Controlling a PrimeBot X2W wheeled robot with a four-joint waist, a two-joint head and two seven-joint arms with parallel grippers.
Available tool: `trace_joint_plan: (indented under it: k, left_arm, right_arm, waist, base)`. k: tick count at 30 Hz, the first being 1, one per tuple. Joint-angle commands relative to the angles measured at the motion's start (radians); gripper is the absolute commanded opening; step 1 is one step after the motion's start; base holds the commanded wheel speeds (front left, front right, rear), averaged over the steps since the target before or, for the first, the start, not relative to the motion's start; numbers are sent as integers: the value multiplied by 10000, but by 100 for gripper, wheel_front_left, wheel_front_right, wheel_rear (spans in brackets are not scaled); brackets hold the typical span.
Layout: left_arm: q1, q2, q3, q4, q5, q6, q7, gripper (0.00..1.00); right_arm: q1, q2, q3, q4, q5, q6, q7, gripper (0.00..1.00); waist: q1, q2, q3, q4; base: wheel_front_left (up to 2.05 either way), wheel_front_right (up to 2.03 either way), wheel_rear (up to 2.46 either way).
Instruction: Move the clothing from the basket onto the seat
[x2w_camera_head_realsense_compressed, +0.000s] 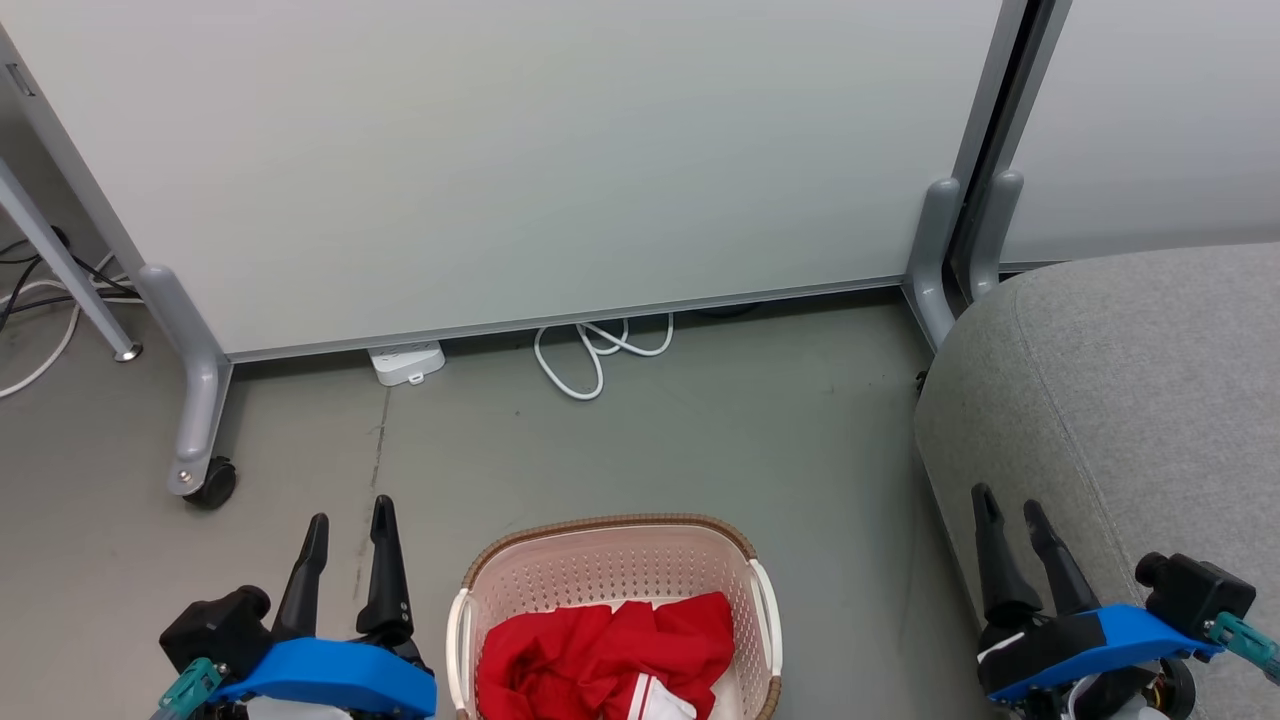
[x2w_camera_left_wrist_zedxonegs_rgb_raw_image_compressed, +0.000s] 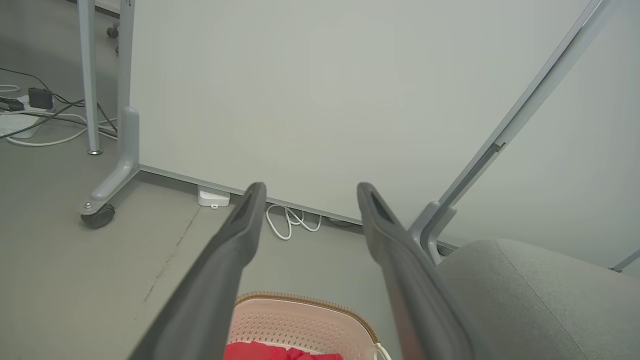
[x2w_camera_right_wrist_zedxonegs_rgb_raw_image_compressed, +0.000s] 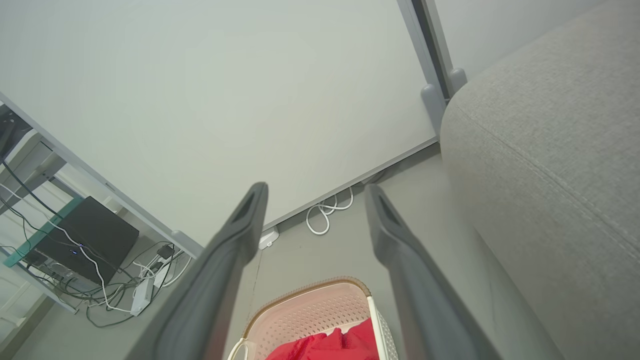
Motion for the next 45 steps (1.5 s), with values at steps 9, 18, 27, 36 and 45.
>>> trace_joint_plan:
  k: [9,18,27,36,45]
  left_arm:
    - [-20,62,-162,52,906,-25,-264,100]
    - [-22,63,-252,173,1597,-20,-468,100]
    - [-2,65,-363,292,2036,32,-656,100]
    - [37,66,-425,339,2557,85,-796,100]
    - [97,66,-470,349,3044,133,-948,100]
  right_arm:
    - [-171,-87,-21,17,-951,19,-234,100]
    - [-224,-94,44,96,-1660,22,-414,100]
    - [-208,-98,30,168,-2299,22,-587,100]
    - [-175,-102,33,219,-2841,24,-725,100]
    - [-211,-106,71,291,-3422,25,-859,100]
  waist:
    - [0,0,32,61]
    - [0,0,68,97]
    - [0,0,46,84]
    - [0,0,14,87]
    - [0,0,-4,95]
  base:
    - [0,0,0]
    - [0,0,0]
    - [0,0,0]
    - [0,0,0]
    - [0,0,0]
